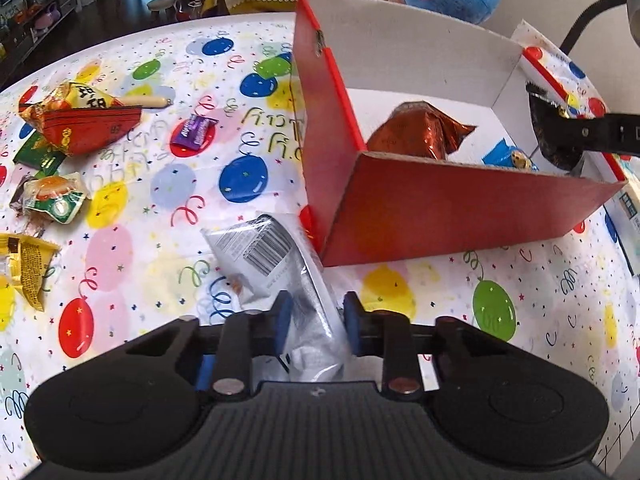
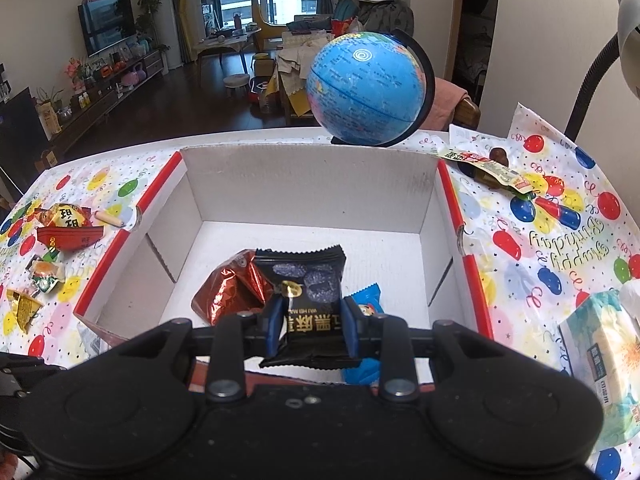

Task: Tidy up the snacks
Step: 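Carry the white wrapper and black packet in both tools over the red box, then open both tools to drop the white wrapper and black packet into the box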

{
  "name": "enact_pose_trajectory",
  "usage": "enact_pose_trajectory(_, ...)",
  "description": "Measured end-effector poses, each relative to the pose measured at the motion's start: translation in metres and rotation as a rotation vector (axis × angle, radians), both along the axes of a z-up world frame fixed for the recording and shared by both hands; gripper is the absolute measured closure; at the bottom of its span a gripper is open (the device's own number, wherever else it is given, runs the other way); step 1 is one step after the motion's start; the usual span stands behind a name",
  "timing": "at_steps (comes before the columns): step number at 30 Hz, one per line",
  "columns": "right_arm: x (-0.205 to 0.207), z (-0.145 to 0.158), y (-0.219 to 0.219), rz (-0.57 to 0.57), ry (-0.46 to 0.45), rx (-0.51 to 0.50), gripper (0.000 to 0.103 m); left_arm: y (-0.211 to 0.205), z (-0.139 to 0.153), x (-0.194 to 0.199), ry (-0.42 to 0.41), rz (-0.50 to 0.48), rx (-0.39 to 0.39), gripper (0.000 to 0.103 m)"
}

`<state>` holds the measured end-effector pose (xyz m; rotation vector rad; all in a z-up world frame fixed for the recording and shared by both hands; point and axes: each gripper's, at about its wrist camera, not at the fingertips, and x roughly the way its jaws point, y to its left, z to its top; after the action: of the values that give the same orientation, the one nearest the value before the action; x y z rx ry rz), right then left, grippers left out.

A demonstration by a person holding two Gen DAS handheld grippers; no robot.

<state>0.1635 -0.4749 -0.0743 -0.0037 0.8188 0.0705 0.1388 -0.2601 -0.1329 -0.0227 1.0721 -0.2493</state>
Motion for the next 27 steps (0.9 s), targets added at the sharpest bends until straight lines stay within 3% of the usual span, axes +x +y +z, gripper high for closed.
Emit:
enact_pose_trajectory(8,-0.001,0.002,0.0,-0.002,-0.007,-0.005,0.074,0.027,0.017,-0.006,-0.039,0.055,-0.053,0.085)
enact_pose_trajectory(15,-0.001,0.005,0.0,0.001,-0.015,-0.011,0.074,0.05,0.068,-0.014,-0.164,0.091,-0.088,0.085)
enact_pose_trajectory(21,0.002,0.012,-0.003,-0.003,-0.03,-0.004,0.074,0.044,0.11,-0.004,-0.247,0.061,-0.131,0.085)
enact_pose_trajectory(27,0.003,0.014,-0.008,-0.008,-0.033,-0.009,0.074,0.013,0.128,0.012,-0.278,-0.028,-0.157,0.085)
